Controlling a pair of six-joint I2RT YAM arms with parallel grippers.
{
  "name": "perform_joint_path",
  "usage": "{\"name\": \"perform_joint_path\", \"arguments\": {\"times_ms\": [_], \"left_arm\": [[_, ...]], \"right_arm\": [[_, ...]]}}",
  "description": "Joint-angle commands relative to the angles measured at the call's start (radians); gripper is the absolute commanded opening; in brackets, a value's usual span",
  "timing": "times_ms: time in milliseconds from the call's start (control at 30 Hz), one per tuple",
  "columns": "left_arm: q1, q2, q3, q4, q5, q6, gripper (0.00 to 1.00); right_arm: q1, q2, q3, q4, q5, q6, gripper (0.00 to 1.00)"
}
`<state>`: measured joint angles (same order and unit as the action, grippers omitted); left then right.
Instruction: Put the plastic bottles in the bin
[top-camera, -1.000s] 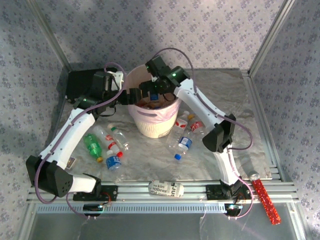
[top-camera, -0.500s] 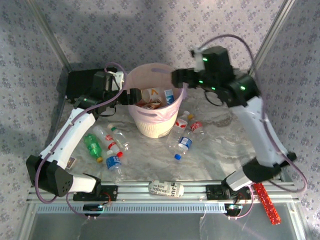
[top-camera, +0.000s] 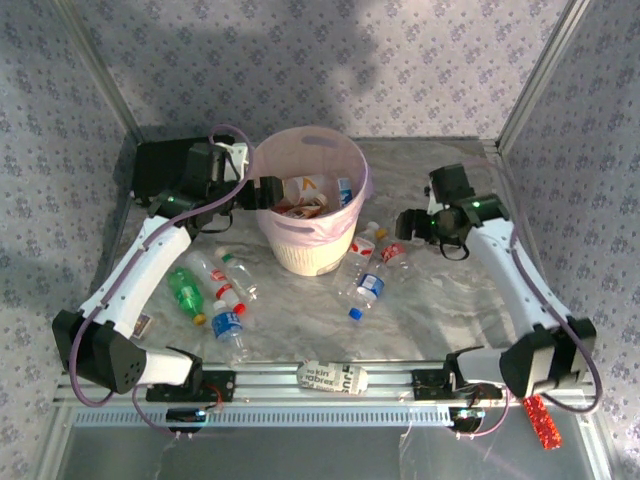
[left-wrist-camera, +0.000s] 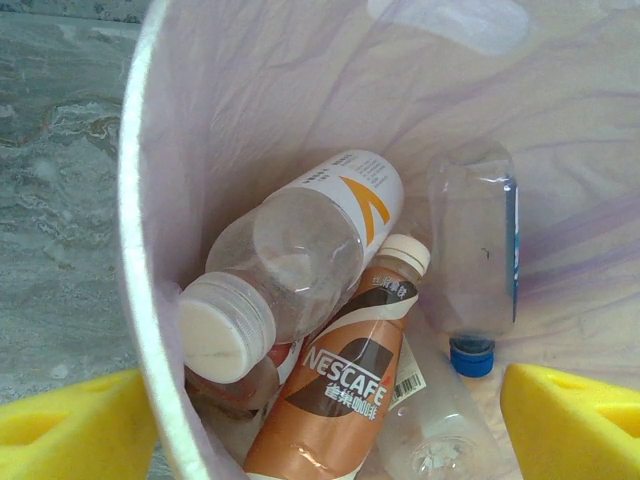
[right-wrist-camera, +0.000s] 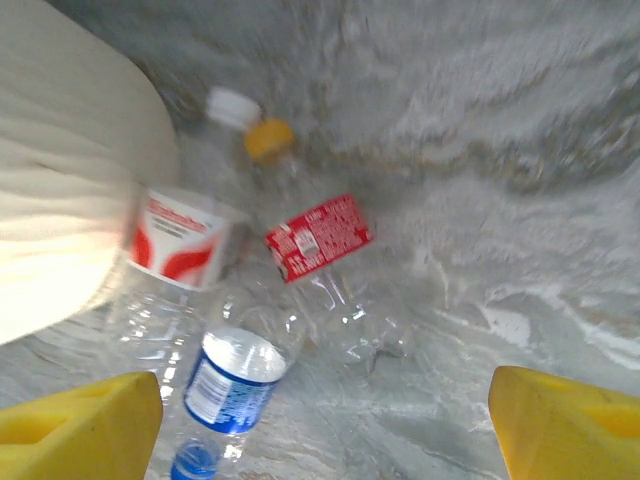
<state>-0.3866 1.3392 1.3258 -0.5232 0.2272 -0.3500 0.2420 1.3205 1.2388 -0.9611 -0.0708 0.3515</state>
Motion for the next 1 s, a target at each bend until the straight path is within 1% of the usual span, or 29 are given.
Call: {"name": "perform_joint_path", "arguments": {"times_ms": [0, 200, 433, 667, 800, 967], "left_arm": [[-0.005, -0.003, 0.029, -0.016, -0.015, 0.006, 0.88], [-0.004, 0.001, 0.033, -0.020, -0.016, 0.005, 0.88], [-0.005, 0.002, 0.041, -0.022, -0.014, 0.009, 0.87], [-0.004, 0.004, 0.048, -0.027, -0.015, 0.013, 0.87], [-0.004, 0.009, 0.049, -0.024, -0.013, 0.013, 0.88], [-0.005, 0.011, 0.051, -0.026, -0.015, 0.013, 0.88]], "right_arm": [[0.014, 0.048, -0.082, 0.096, -0.046, 0.020, 0.85], [0.049, 0.170, -0.132, 0.170, -0.060, 0.015, 0.83], [0.031, 0.281, -0.174, 0.237, -0.053, 0.010, 0.80], [-0.006, 0.344, -0.197, 0.275, -0.018, 0.021, 0.79], [-0.048, 0.368, -0.216, 0.297, -0.017, 0.015, 0.74], [-0.066, 0.345, -0.231, 0.298, -0.011, 0.015, 0.63]]}}
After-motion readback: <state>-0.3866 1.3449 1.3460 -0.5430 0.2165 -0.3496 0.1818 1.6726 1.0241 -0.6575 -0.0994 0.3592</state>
